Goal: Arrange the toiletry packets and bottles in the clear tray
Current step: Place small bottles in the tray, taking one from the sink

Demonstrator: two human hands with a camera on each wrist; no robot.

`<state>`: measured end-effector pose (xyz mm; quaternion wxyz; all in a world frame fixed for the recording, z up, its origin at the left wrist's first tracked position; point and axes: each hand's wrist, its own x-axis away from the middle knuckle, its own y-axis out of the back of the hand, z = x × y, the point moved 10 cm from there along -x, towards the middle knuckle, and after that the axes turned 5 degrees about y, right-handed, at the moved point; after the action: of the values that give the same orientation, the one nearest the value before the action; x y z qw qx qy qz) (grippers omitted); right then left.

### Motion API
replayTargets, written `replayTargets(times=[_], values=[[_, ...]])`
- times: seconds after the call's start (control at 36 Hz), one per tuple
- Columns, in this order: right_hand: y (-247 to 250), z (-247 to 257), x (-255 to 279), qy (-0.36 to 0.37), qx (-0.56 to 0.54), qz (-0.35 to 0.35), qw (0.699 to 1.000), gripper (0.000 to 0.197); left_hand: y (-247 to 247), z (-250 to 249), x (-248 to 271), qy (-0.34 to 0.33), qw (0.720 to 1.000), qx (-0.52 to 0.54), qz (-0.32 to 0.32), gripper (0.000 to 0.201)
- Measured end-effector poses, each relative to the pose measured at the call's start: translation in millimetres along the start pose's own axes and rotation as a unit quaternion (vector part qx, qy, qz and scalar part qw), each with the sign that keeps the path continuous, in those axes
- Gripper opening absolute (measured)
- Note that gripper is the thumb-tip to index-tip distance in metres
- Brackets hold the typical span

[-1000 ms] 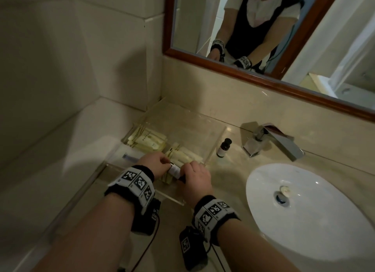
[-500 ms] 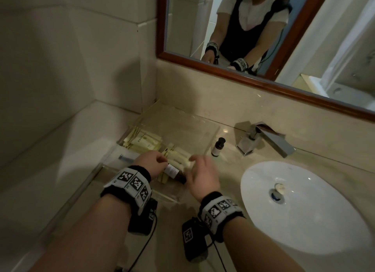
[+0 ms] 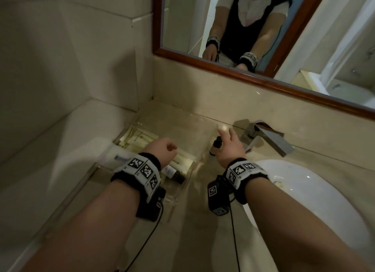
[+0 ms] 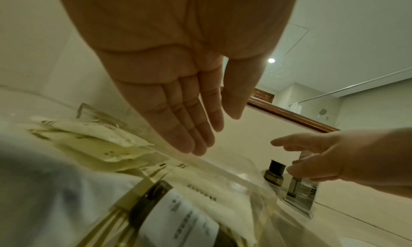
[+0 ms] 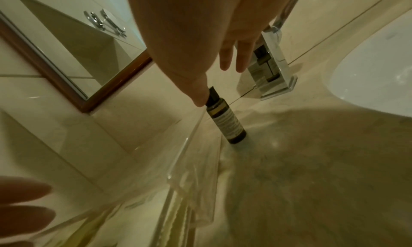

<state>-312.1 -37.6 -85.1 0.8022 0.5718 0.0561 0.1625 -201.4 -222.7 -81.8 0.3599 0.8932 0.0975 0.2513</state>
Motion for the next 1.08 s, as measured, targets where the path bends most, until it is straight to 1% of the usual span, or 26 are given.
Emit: replayTargets(times=[0.08,0.19,0.33,0.44,0.53,0.64,0.72,0.83,0.89,0.94,1.0,1.08], values=[[-8.4,-2.0,-9.7,-0.009,-0.004,0.043,0.999,0.064,1.0,-6.2,-4.7,-0.001,1.0,-0.004,-0.002,0.035],[-12.8,-1.5,-18.3,-0.021,0.004,0.072,0.997,0.053,-0.5,-8.2,-13.2,0.008,1.0,0.003,-0.003,0.042],[-12.0,-5.0,-22.0,-0.034,-0.003,0.069,0.997,0.033,-3.7,-9.0,-20.0,0.014,1.0,0.015,-0.005,0.044],[-6.6,-15.0,-21.5,-0.046,-0.039,0.047,0.997,0.026,-8.7,-10.2,-22.5,0.015,1.0,0.024,0.005,0.042],[2.5,-20.1,-18.6,-0.053,-0.076,0.026,0.995,0.025,-10.5,-12.1,-23.3,0.013,0.999,0.028,0.009,0.041],[19.6,-14.8,-11.1,-0.034,-0.129,-0.02,0.991,0.021,-12.6,-15.1,-21.5,0.013,0.999,0.046,0.016,0.04],[34.1,-7.0,-4.0,-0.005,-0.144,-0.047,0.988,0.02,-14.1,-20.7,-18.1,0.005,0.998,0.057,0.02,0.04],[48.4,8.4,7.6,0.031,-0.177,-0.062,0.982,0.016,-17.9,-30.9,-12.1,-0.017,0.995,0.087,0.034,0.045],[49.0,18.5,14.3,0.044,-0.222,-0.057,0.972,0.006,-17.2,-33.8,-8.4,-0.028,0.995,0.095,0.032,0.048],[45.6,31.2,21.3,0.057,-0.265,-0.041,0.962,0.009,-13.6,-33.8,-4.7,-0.039,0.994,0.101,0.021,0.048],[37.4,44.7,29.5,0.06,-0.295,-0.017,0.954,0.008,-7.8,-29.6,-1.6,-0.042,0.992,0.116,0.007,0.046],[18.1,61.4,40.9,0.048,-0.327,0.012,0.944,0.007,1.1,-13.9,1.1,-0.029,0.991,0.132,0.008,0.043]])
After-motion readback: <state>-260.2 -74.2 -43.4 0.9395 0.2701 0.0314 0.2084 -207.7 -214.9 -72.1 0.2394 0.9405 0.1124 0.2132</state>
